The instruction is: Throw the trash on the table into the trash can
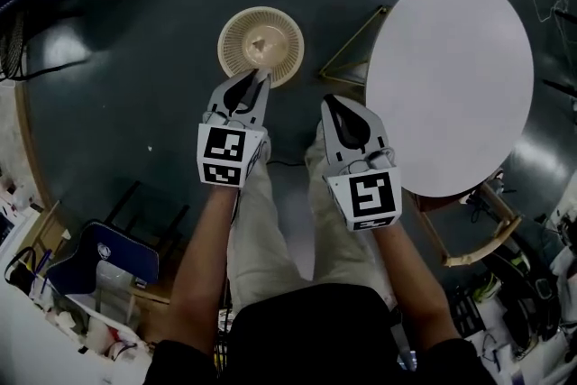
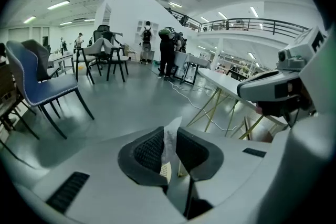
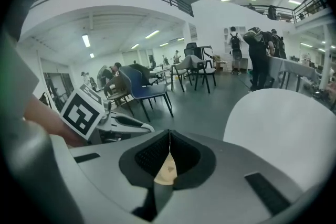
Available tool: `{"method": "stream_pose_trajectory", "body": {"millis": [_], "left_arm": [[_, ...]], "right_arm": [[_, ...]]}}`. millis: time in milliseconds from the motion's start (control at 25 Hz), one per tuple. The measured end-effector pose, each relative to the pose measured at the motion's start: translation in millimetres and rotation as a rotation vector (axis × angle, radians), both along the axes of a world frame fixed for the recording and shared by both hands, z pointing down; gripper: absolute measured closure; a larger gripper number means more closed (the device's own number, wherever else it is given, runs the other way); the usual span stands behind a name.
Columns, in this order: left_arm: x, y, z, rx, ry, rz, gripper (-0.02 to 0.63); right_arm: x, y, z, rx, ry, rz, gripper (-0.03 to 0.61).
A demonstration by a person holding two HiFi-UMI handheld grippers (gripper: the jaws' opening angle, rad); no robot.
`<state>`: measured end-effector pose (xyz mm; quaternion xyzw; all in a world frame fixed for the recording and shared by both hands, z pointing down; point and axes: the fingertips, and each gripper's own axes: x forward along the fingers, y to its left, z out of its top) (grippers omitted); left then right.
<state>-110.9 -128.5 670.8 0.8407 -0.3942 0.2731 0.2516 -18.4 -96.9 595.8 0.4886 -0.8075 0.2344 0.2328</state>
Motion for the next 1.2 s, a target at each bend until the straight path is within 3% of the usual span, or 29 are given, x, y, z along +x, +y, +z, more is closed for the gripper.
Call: {"method": "stream_pose_trajectory", "body": {"millis": [360, 720, 1000, 1080, 1200], "left_arm": [[-25, -21, 64, -0.036, -0.013, -0.021, 0.54], [-37, -35, 125, -0.089, 0.011, -0.083, 0.54], [-49, -47, 171, -0.111, -0.015, -0.112, 0.537], [-52, -47, 177, -0.131, -0.006, -0.111, 0.519], [-56, -49, 182, -0.141, 0.006, -0.12, 0.425]], "right_arm": [[-34, -9, 65, -0.101, -0.034, 0.008, 0.56], [-45, -24, 128, -0.146, -0.011, 0.017, 0.56], [-57, -29, 165, -0.183, -0.002, 0.001, 0.56], [-60, -29, 168, -0.186, -0.002, 0.0, 0.56], [-66, -31, 171, -0.19, -0.011, 0.002, 0.56]]}}
